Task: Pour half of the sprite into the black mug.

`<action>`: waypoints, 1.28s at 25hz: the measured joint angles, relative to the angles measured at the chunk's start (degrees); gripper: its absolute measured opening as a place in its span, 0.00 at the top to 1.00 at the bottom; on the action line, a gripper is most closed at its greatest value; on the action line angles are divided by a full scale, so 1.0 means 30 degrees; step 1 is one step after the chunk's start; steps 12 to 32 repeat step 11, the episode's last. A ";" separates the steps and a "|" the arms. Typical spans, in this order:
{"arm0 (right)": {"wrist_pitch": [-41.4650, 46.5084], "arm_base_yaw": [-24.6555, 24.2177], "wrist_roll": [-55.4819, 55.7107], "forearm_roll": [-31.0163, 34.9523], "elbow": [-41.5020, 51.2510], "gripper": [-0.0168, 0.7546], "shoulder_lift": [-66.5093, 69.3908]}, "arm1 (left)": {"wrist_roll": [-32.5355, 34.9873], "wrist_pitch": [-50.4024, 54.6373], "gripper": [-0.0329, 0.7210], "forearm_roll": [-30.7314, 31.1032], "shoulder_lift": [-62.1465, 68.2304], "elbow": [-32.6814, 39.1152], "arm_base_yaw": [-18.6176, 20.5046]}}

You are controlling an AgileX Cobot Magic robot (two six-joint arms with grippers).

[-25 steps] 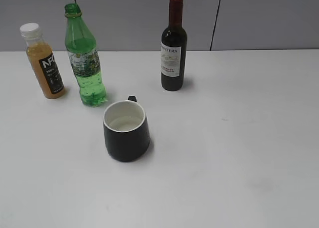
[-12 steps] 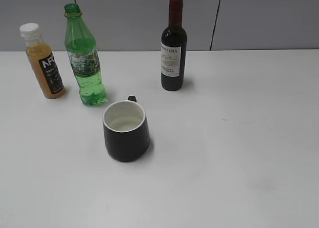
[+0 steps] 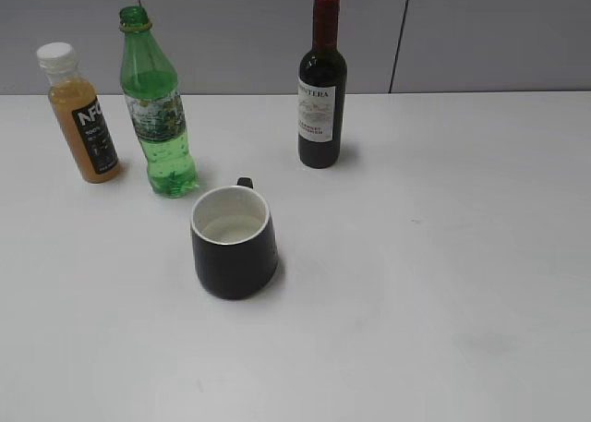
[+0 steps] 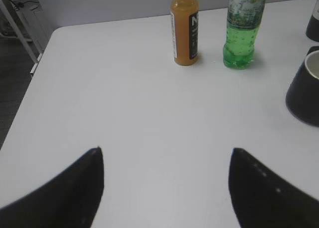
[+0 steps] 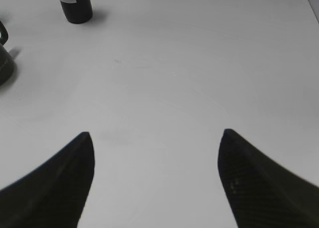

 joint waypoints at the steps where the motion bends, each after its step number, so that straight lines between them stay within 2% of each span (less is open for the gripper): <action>1: 0.0000 0.0000 0.0000 0.0000 0.0000 0.22 0.0000 | 0.0000 0.0000 0.17 0.0000 0.0000 0.0000 0.0000; 32: 0.0000 0.0000 0.0000 0.0000 0.0000 0.22 0.0000 | 0.0000 0.0000 0.17 0.0000 0.0000 0.0000 0.0000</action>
